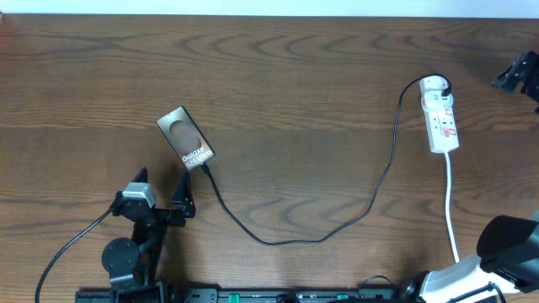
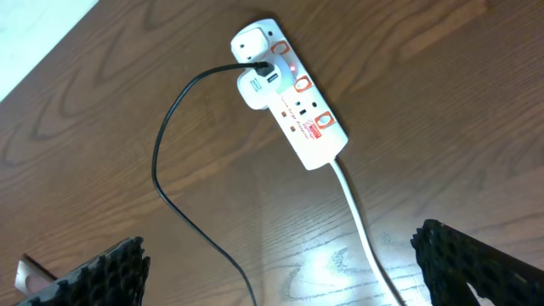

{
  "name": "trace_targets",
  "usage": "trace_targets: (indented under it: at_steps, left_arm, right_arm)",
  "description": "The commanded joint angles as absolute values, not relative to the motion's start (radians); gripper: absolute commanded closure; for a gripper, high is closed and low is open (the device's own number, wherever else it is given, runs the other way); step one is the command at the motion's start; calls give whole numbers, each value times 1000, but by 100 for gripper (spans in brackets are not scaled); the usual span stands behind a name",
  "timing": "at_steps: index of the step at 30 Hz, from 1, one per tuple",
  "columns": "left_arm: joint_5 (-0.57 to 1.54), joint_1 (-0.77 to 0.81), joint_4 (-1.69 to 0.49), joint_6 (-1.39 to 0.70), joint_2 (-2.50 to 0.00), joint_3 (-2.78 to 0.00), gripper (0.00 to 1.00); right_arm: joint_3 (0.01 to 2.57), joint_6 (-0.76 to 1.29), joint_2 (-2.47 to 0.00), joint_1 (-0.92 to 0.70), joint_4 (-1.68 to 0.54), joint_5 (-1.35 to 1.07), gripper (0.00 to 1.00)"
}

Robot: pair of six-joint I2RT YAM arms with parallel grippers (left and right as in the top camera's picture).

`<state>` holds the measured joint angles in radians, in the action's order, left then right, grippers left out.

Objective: Plug charger to phone and switch on socket

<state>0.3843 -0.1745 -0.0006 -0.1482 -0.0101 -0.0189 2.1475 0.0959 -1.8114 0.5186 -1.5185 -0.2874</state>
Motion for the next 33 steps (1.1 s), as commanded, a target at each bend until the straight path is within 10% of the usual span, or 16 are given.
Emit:
trace_targets:
  at_steps: [1,33]
  left_arm:
    - [303,-170,-47,-132,-1,-4,12]
    - [119,-25,-67,-165,-1,-4,12]
  right_arm:
    - [2153,104,-1805,511,-1519,-286,1]
    - [2153,104,-1805,511,-1519,-286,1]
